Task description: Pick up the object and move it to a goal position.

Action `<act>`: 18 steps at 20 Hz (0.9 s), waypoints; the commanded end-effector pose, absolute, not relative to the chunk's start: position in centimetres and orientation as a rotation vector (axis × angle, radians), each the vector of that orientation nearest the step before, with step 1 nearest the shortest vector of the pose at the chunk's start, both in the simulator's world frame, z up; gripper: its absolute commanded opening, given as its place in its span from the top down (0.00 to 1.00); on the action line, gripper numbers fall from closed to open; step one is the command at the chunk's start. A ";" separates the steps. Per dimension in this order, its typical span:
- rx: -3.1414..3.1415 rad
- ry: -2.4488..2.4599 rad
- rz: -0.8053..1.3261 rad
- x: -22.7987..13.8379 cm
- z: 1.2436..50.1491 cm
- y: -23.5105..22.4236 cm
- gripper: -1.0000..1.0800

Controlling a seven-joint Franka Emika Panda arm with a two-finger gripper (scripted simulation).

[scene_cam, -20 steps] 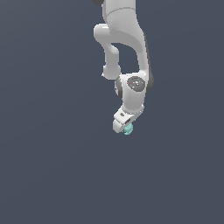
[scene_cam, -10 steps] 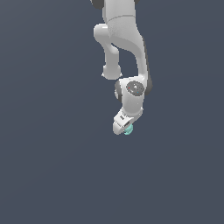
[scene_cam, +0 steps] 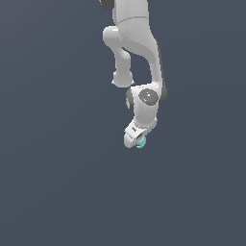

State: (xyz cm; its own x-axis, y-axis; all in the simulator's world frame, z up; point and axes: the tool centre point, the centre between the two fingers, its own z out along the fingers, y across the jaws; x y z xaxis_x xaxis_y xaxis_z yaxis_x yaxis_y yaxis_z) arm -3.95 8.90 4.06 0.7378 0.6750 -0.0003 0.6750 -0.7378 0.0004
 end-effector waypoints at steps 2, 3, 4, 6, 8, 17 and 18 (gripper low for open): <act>2.928 1.137 0.000 -3.8 4.5 8.7 1.00; 2.928 1.137 0.000 -3.8 4.8 8.5 1.00; 2.928 1.137 0.000 -3.7 5.2 8.3 1.00; 2.928 1.137 0.000 -3.5 6.1 7.8 1.00; 2.928 1.137 0.000 -3.2 7.2 7.2 1.00; 2.929 1.140 0.001 -1.4 14.7 3.4 1.00; 2.929 1.141 0.001 -1.1 15.8 2.8 1.00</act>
